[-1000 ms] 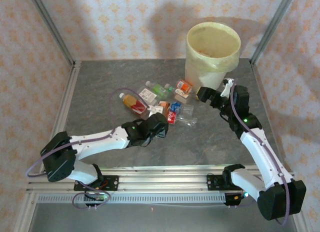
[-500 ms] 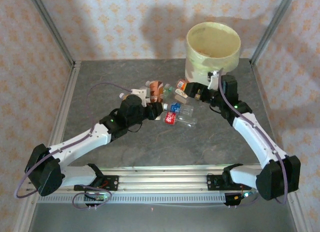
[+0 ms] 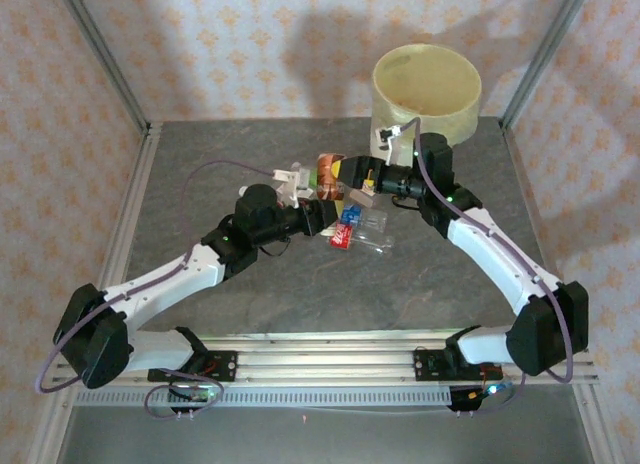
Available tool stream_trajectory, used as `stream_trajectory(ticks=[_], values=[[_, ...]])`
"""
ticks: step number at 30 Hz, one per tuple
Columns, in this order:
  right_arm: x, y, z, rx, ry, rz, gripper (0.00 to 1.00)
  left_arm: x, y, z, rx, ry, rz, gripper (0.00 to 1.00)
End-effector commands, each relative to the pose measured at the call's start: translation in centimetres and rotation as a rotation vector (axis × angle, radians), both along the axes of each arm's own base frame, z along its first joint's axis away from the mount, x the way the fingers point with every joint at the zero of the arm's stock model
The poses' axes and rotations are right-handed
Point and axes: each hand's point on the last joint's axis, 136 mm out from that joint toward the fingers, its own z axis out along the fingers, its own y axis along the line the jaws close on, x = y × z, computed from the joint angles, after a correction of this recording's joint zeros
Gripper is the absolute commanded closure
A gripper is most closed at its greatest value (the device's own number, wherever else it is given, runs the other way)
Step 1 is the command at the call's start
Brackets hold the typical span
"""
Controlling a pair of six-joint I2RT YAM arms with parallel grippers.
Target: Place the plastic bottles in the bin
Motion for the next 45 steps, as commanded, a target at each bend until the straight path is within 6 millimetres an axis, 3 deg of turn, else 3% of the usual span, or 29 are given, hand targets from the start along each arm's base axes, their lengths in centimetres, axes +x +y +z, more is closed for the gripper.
stream_trajectory(ticks=[1, 7, 12, 15, 17, 24, 28, 30, 33, 35, 39, 45], values=[[0.2, 0.8, 2.1, 0.046, -0.058, 0.032, 0.01, -0.1, -1.3, 3.2, -0.077, -0.060, -0.068, 0.68], [-0.1, 1.1, 0.8, -0.007, -0.041, 0.048, 0.00, 0.5, -1.7, 2.9, -0.083, -0.053, -0.060, 0.68], [-0.7, 1.3, 0.2, -0.019, -0.014, 0.083, 0.08, 0.7, -1.9, 2.4, -0.092, -0.038, -0.062, 0.69], [-0.4, 1.4, 0.1, -0.031, 0.013, 0.078, 0.27, 0.7, -2.0, 2.2, -0.091, -0.029, -0.066, 0.69], [-0.2, 1.2, 0.0, -0.038, 0.016, 0.063, 0.33, 0.8, -2.0, 2.1, -0.088, -0.029, -0.064, 0.69], [0.6, 0.7, -0.5, -0.071, 0.014, 0.007, 0.50, 1.0, -1.9, 1.6, -0.064, -0.019, -0.055, 0.69], [0.8, 0.5, -0.8, -0.088, 0.006, -0.009, 0.54, 1.2, -2.0, 1.2, -0.057, -0.010, -0.050, 0.68], [1.0, 0.2, -0.9, -0.099, 0.001, -0.029, 0.59, 1.5, -1.9, 0.9, -0.043, 0.005, -0.031, 0.59], [1.4, -0.4, -0.9, -0.128, -0.006, -0.073, 0.64, 1.7, -1.4, 0.4, -0.007, 0.020, -0.005, 0.25], [1.8, -1.0, -1.1, -0.158, -0.011, -0.114, 0.65, 1.3, -1.3, 0.6, 0.001, 0.005, -0.018, 0.11], [2.5, -2.3, -1.1, -0.218, -0.030, -0.194, 0.65, 1.0, 0.3, 0.8, 0.059, -0.021, 0.024, 0.01], [3.9, -5.0, -0.5, -0.313, -0.057, -0.350, 0.65, 1.8, 4.9, 0.6, 0.132, -0.051, 0.232, 0.00]])
